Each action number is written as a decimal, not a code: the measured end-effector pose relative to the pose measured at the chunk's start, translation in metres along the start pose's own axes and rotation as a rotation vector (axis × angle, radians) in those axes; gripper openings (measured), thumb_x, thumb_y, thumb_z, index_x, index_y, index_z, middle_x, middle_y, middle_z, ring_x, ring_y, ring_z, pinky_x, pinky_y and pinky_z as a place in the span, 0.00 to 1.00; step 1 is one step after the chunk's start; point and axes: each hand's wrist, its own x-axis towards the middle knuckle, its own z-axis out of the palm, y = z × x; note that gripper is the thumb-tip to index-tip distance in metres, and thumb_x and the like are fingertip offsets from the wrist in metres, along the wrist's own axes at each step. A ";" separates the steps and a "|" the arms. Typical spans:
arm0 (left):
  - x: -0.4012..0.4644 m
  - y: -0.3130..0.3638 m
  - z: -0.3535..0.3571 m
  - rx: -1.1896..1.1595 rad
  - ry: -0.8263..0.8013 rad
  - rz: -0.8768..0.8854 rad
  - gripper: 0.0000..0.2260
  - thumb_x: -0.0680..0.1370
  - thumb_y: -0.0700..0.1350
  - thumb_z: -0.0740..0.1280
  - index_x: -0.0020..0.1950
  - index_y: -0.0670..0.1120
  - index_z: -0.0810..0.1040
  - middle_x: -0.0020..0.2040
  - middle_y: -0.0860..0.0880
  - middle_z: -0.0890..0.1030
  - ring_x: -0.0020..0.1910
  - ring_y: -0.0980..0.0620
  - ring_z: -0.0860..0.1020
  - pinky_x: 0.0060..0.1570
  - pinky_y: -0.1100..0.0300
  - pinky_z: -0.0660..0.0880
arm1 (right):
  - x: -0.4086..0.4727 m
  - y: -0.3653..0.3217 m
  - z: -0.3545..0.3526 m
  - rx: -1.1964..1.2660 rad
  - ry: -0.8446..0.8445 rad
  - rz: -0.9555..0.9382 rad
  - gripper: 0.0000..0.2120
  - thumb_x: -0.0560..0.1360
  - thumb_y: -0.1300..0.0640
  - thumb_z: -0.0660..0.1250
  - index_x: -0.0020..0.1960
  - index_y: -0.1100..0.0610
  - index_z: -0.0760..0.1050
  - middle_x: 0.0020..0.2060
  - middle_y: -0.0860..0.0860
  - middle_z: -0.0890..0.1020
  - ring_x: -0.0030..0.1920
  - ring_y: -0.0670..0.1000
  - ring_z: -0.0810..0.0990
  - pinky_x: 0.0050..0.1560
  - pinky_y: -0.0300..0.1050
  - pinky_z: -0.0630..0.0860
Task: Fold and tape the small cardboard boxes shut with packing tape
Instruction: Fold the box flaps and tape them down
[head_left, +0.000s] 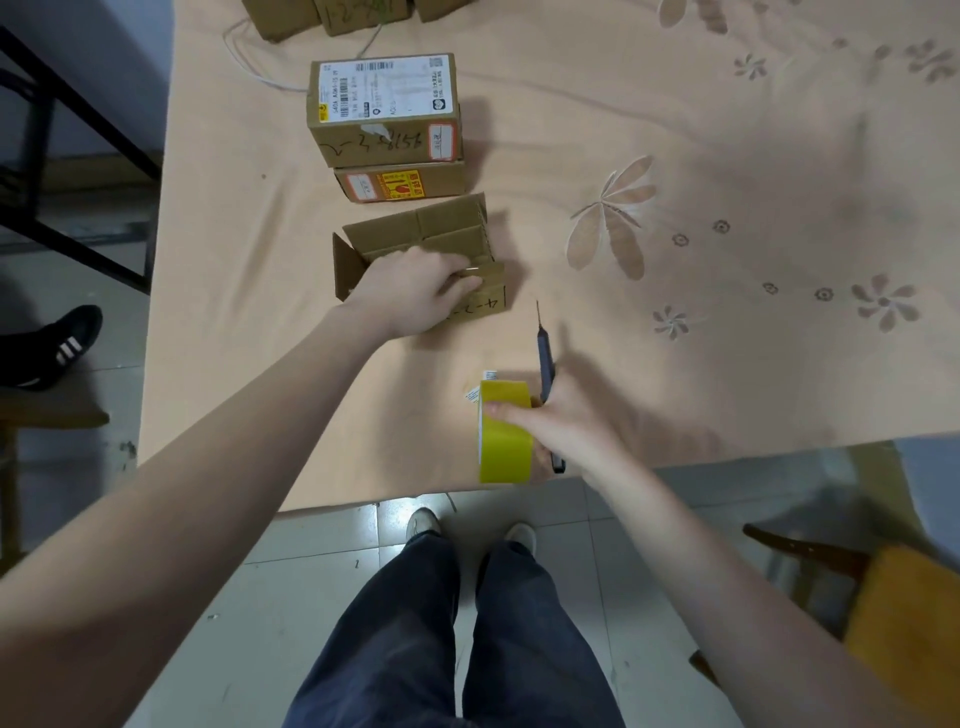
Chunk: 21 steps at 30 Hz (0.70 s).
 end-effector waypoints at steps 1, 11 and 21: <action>-0.002 0.000 0.001 0.009 -0.003 -0.004 0.15 0.81 0.54 0.56 0.53 0.45 0.76 0.52 0.43 0.80 0.53 0.39 0.77 0.49 0.47 0.76 | 0.002 -0.002 -0.002 0.049 0.005 -0.004 0.26 0.65 0.47 0.78 0.56 0.59 0.74 0.44 0.52 0.81 0.41 0.49 0.80 0.37 0.37 0.76; -0.012 -0.004 0.013 0.043 -0.067 0.015 0.12 0.81 0.50 0.59 0.60 0.46 0.75 0.58 0.46 0.75 0.54 0.41 0.76 0.49 0.49 0.75 | 0.011 -0.026 -0.050 0.005 0.285 -0.136 0.24 0.66 0.52 0.77 0.55 0.60 0.71 0.45 0.53 0.78 0.44 0.54 0.77 0.36 0.43 0.68; -0.010 0.003 0.030 0.057 0.116 0.025 0.10 0.77 0.47 0.60 0.56 0.49 0.75 0.53 0.49 0.79 0.49 0.43 0.77 0.39 0.55 0.73 | 0.073 -0.019 -0.063 -0.783 0.589 -0.453 0.14 0.72 0.62 0.65 0.55 0.62 0.67 0.49 0.58 0.77 0.49 0.60 0.76 0.37 0.45 0.59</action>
